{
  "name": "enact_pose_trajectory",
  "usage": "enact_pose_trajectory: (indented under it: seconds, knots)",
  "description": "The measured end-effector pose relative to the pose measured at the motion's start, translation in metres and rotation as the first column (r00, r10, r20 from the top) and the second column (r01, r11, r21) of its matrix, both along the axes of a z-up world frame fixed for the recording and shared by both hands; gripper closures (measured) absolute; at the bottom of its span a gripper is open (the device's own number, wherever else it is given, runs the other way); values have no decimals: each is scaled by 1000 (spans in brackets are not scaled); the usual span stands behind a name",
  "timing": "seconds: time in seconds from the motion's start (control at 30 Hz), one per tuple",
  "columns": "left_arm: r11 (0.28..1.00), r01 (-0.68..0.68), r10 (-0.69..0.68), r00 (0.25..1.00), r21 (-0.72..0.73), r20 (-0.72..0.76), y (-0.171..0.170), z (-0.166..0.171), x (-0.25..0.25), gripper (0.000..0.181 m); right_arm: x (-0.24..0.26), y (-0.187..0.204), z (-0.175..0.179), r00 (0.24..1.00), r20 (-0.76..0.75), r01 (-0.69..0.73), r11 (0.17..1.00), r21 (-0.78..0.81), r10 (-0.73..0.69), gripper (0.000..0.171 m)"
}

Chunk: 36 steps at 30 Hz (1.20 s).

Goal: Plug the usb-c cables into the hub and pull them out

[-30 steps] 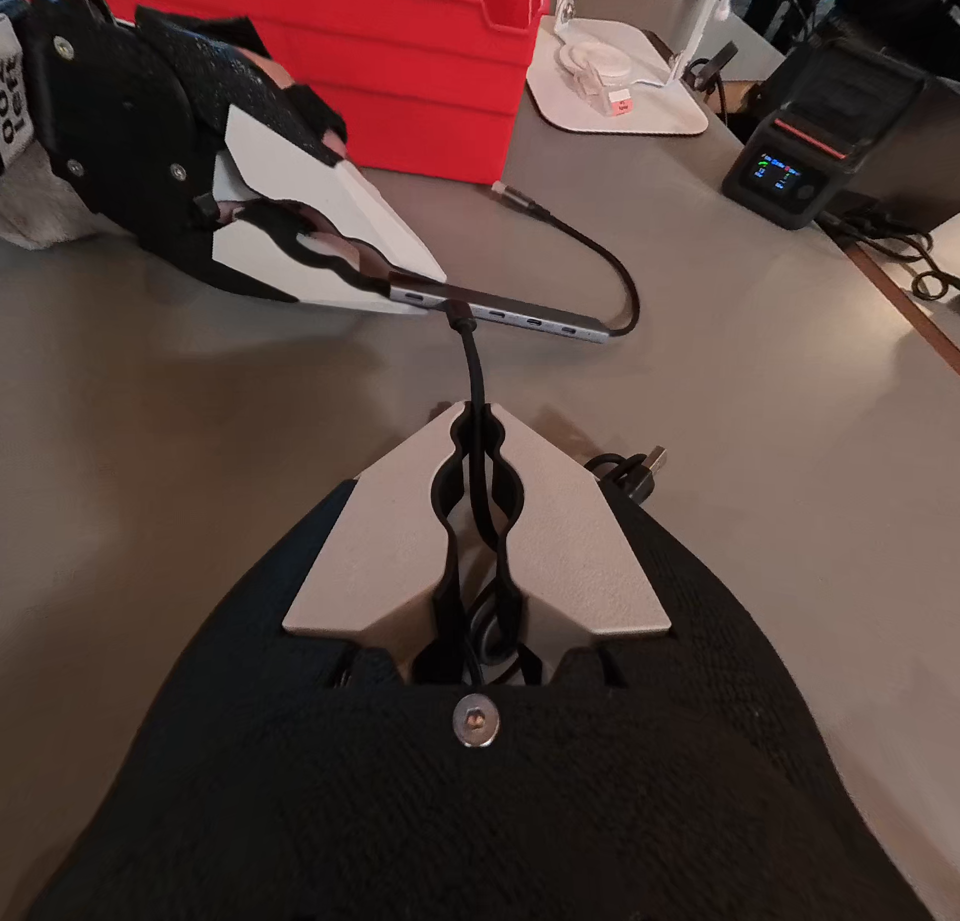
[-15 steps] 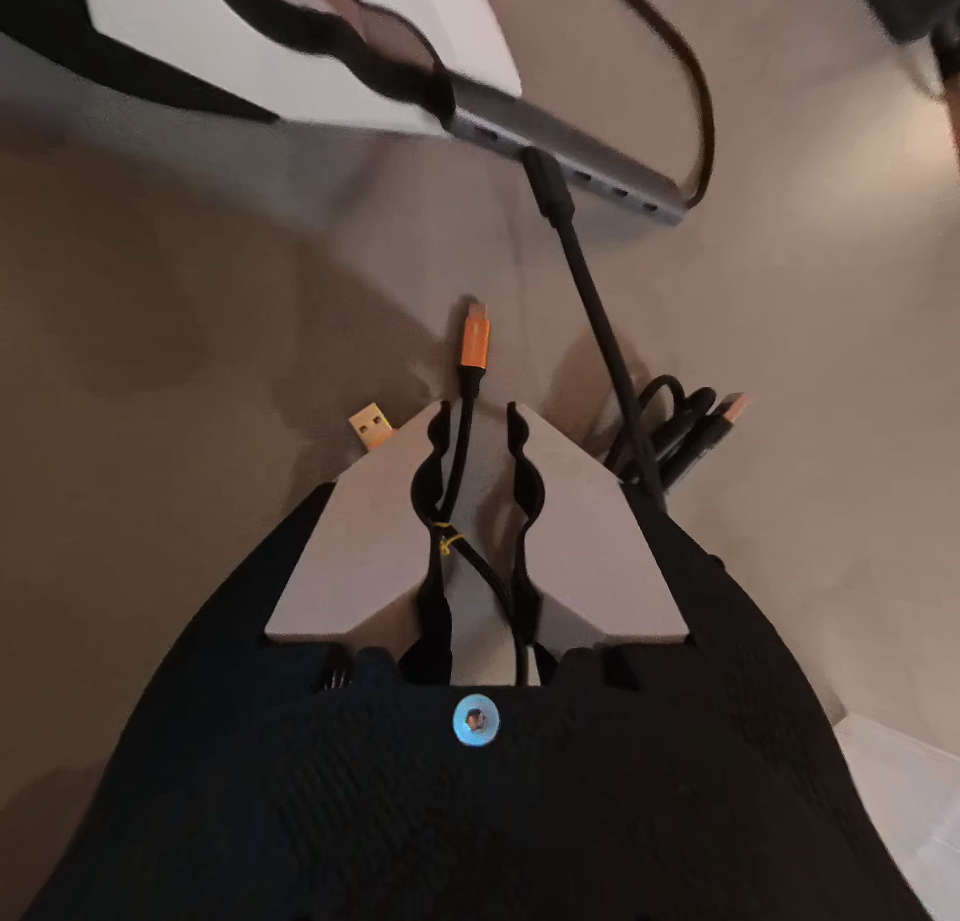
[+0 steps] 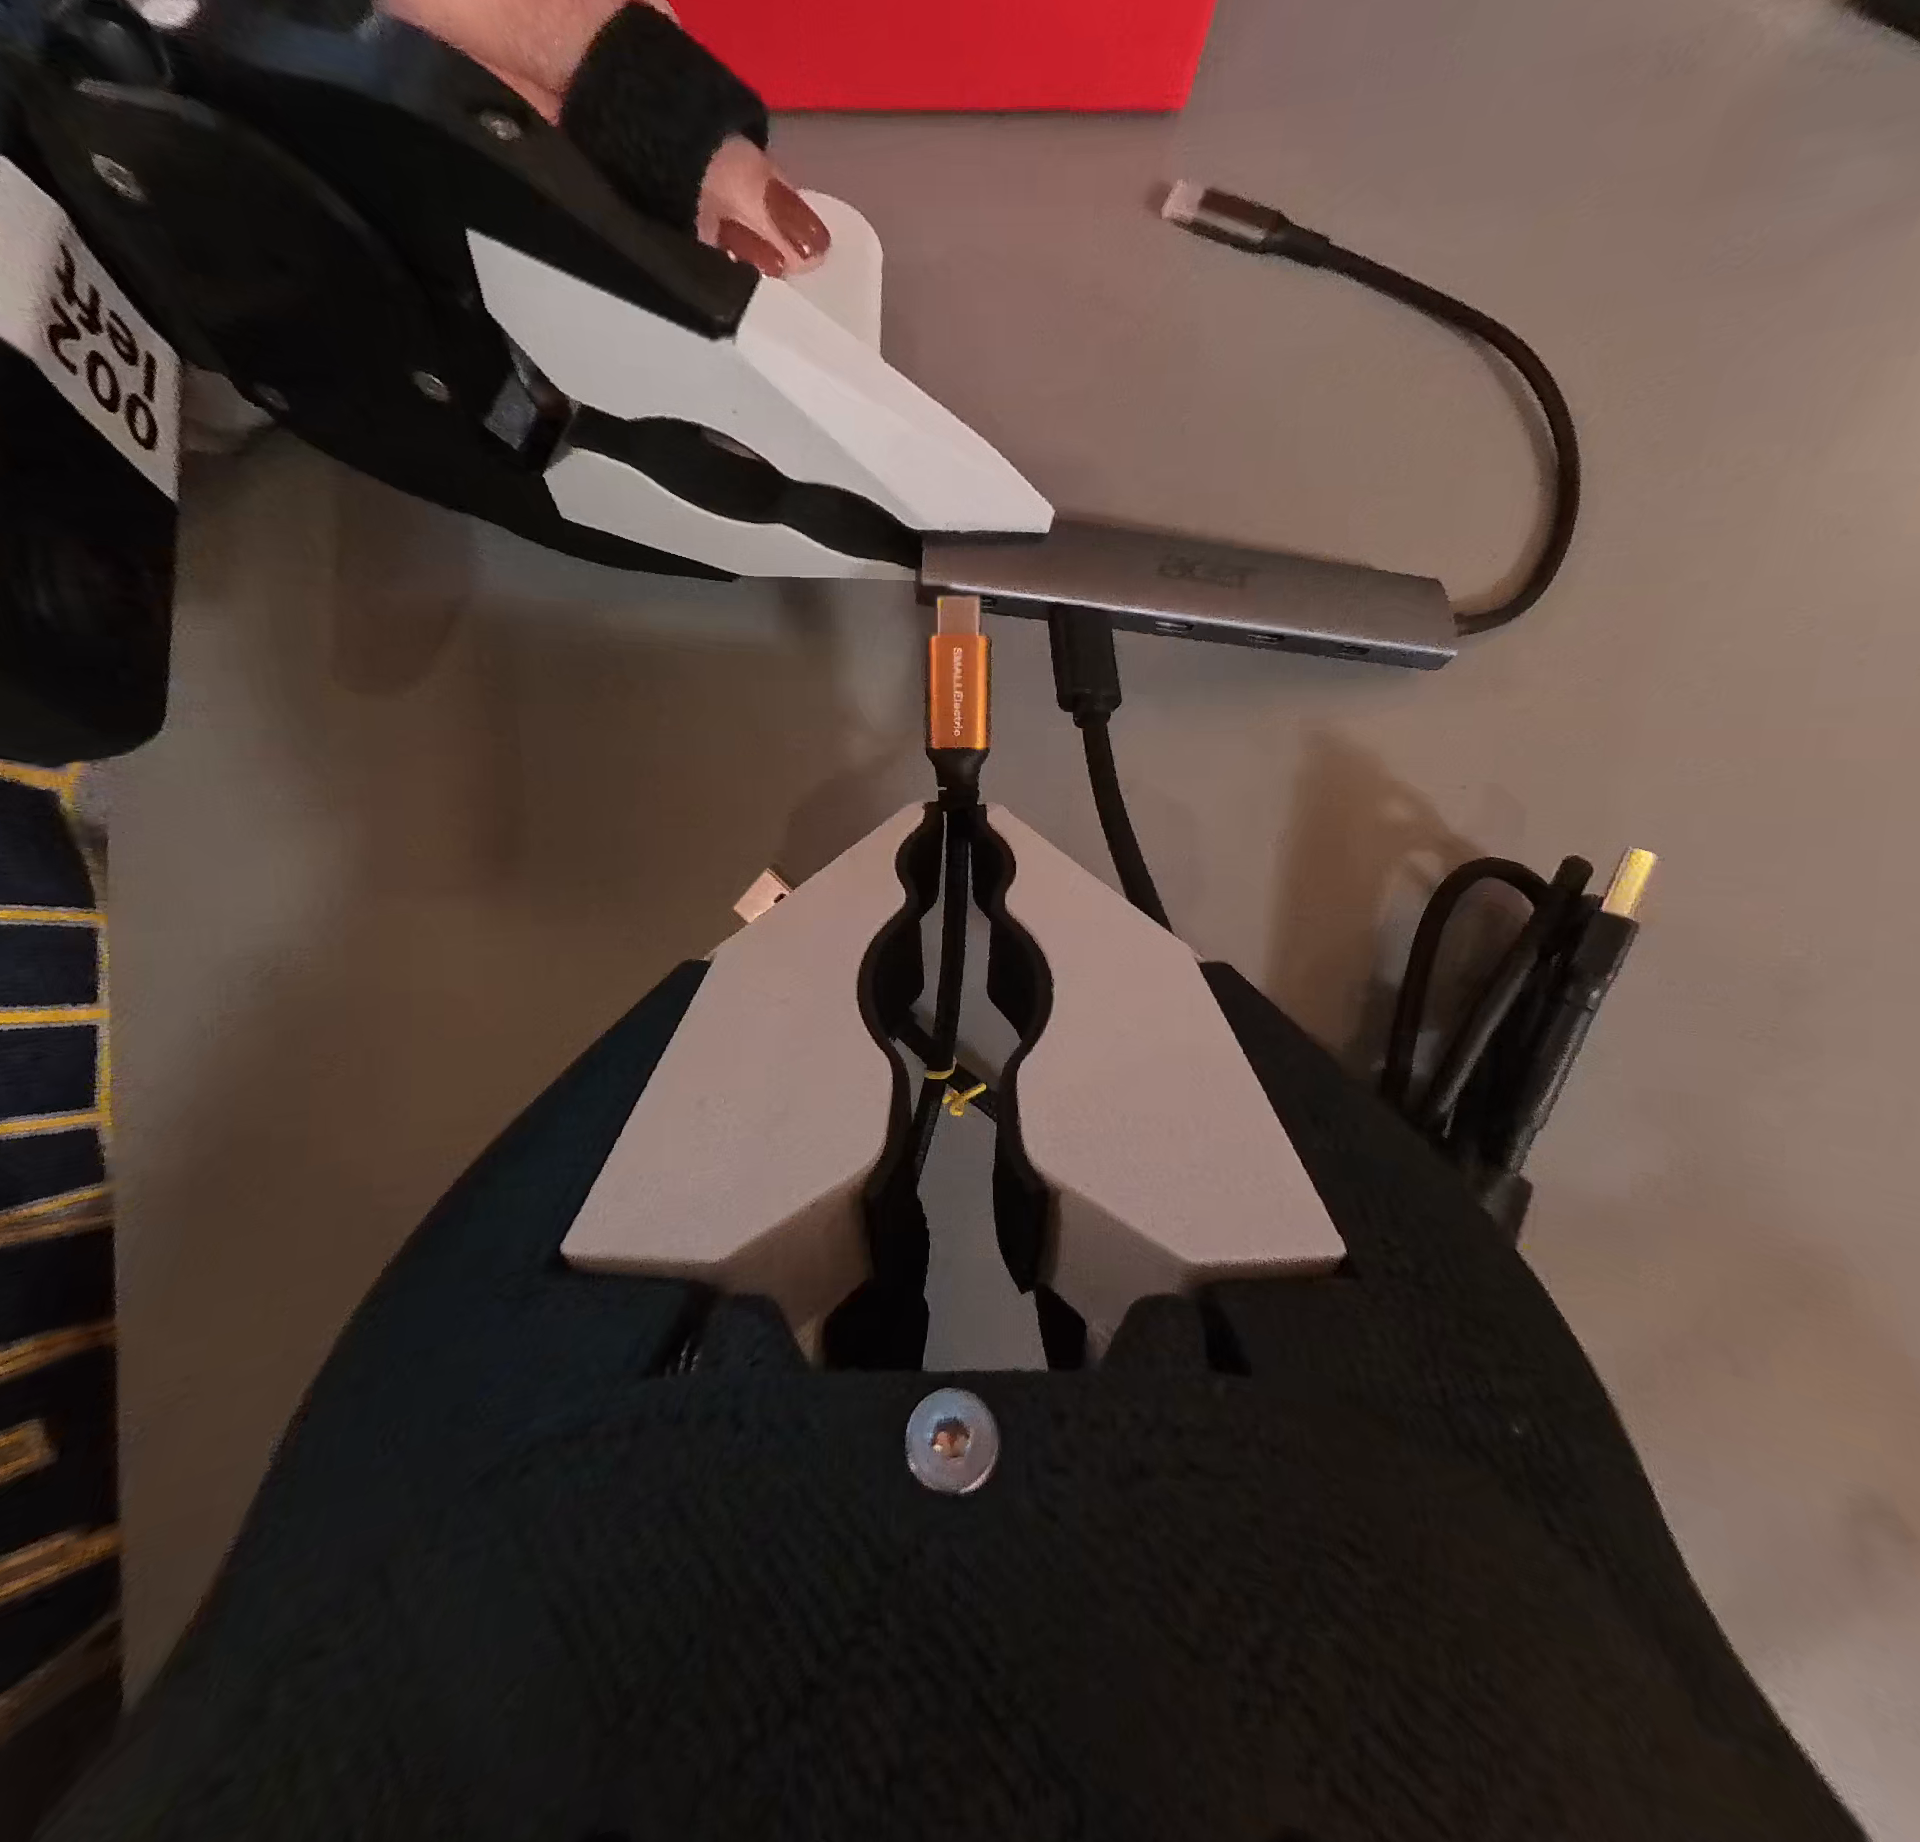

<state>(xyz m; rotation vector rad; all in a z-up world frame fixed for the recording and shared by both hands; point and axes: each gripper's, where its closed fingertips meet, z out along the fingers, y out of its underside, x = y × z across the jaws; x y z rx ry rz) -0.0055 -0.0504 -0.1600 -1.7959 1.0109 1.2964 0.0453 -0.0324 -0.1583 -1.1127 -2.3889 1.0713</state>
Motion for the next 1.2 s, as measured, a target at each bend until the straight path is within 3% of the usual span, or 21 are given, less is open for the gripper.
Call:
enact_pose_trajectory:
  seconds: [0.17, 0.73, 1.2]
  knots:
    - [1000, -11, 10, 999, -18, -34, 2, -2, 2, 174, 0, 1, -8, 1000, 16, 14, 998, 66, -15, 167]
    - [996, 14, -33, 977, -93, -212, 0, -10, 9, 174, 5, 1, -16, 994, 103, 25, 1000, 16, -26, 167]
    - [995, 20, -41, 974, -98, -224, 0, -11, 11, 174, 9, 0, -17, 990, 143, 19, 1000, -18, -17, 167]
